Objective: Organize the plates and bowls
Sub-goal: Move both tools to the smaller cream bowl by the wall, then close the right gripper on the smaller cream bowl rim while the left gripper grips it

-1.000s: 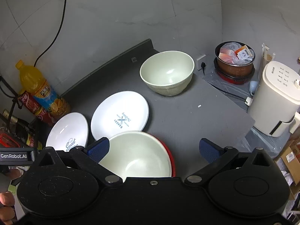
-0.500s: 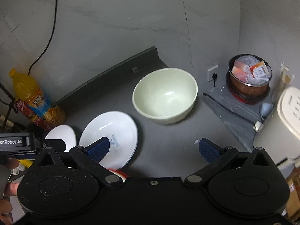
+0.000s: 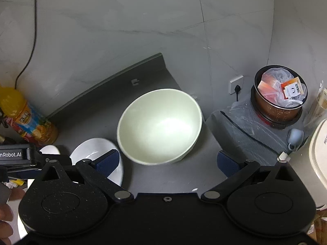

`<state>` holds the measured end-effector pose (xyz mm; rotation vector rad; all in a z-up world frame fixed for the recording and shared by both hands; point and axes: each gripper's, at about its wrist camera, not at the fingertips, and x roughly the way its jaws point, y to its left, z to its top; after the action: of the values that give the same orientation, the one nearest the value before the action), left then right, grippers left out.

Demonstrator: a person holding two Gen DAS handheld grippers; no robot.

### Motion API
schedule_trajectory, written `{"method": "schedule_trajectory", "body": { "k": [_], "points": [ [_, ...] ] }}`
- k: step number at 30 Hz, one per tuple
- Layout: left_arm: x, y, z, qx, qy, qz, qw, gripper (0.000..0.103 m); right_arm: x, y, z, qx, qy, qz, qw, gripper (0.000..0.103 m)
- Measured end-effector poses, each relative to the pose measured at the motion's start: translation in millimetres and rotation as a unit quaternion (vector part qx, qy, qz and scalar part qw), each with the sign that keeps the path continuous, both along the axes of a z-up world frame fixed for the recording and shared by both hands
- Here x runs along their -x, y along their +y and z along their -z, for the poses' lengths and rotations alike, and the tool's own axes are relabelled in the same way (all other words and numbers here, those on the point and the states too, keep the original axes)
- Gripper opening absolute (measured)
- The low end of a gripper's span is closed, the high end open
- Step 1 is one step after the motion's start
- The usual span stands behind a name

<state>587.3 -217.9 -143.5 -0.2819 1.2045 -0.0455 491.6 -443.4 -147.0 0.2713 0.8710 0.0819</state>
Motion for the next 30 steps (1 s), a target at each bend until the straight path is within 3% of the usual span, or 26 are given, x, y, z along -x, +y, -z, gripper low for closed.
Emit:
{"method": "schedule_trajectory", "body": {
  "k": [4, 11, 16, 19, 25, 26, 30],
  "points": [
    [-11, -12, 11, 0.008, 0.001, -0.017, 0.9998, 0.102, -14, -11, 11, -0.008, 0.015, 0.006, 1.000, 0.100],
    [-35, -36, 26, 0.011, 0.009, -0.022, 0.9997, 0.100, -32, -24, 28, -0.022, 0.031, 0.015, 0.999, 0.081],
    [-53, -50, 40, 0.018, 0.020, -0.024, 0.9994, 0.099, -45, -29, 43, -0.035, 0.054, 0.017, 0.998, 0.073],
    [-63, -54, 47, 0.009, 0.022, -0.030, 0.9993, 0.093, -54, -32, 53, -0.045, 0.069, 0.021, 0.996, 0.067],
    [-77, -60, 65, 0.009, 0.042, -0.040, 0.9983, 0.072, -67, -29, 65, -0.060, 0.090, 0.023, 0.994, 0.049],
    [-79, -60, 68, 0.009, 0.045, -0.045, 0.9979, 0.064, -69, -29, 66, -0.062, 0.093, 0.023, 0.993, 0.044],
    [-84, -61, 78, 0.013, 0.053, -0.052, 0.9972, 0.037, -74, -23, 75, -0.060, 0.108, 0.021, 0.992, 0.038]
  ]
}}
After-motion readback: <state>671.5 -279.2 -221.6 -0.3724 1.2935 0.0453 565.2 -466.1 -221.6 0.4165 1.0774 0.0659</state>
